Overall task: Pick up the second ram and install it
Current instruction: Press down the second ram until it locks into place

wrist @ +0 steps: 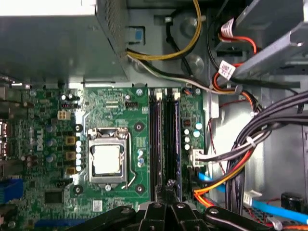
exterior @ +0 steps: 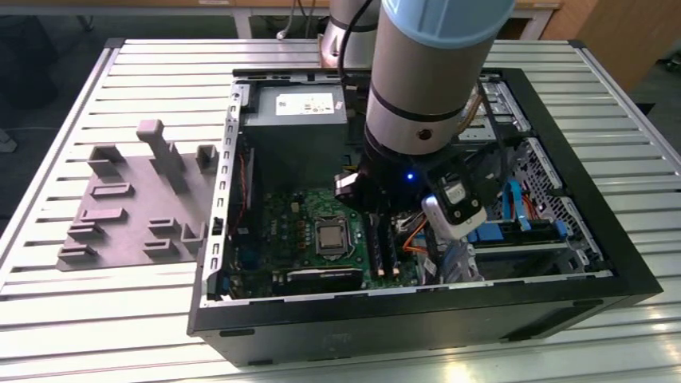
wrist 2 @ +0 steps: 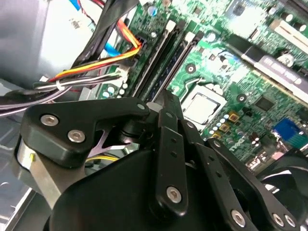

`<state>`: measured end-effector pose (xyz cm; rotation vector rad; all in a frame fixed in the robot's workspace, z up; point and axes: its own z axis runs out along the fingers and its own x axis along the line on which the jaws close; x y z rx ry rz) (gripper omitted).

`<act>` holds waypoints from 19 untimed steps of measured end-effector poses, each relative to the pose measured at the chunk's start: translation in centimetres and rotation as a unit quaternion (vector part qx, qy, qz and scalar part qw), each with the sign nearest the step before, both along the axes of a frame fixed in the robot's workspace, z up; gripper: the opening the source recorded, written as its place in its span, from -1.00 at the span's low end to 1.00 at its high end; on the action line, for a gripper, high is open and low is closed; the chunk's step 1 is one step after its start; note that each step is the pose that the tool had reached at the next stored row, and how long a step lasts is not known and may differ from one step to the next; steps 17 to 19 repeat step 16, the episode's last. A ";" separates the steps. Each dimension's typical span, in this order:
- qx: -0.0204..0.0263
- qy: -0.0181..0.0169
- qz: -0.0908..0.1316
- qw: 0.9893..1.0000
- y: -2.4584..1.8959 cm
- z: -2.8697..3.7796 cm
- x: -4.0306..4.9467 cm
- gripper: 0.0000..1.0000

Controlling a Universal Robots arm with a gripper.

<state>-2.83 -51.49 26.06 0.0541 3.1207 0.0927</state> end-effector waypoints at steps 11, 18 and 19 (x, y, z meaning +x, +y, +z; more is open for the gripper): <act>0.000 0.000 0.000 1.000 0.80 0.29 -0.02 -0.79; 0.000 0.000 0.000 1.000 0.80 0.41 -0.02 -0.79; 0.000 0.000 0.000 1.000 0.80 0.41 -0.02 -0.79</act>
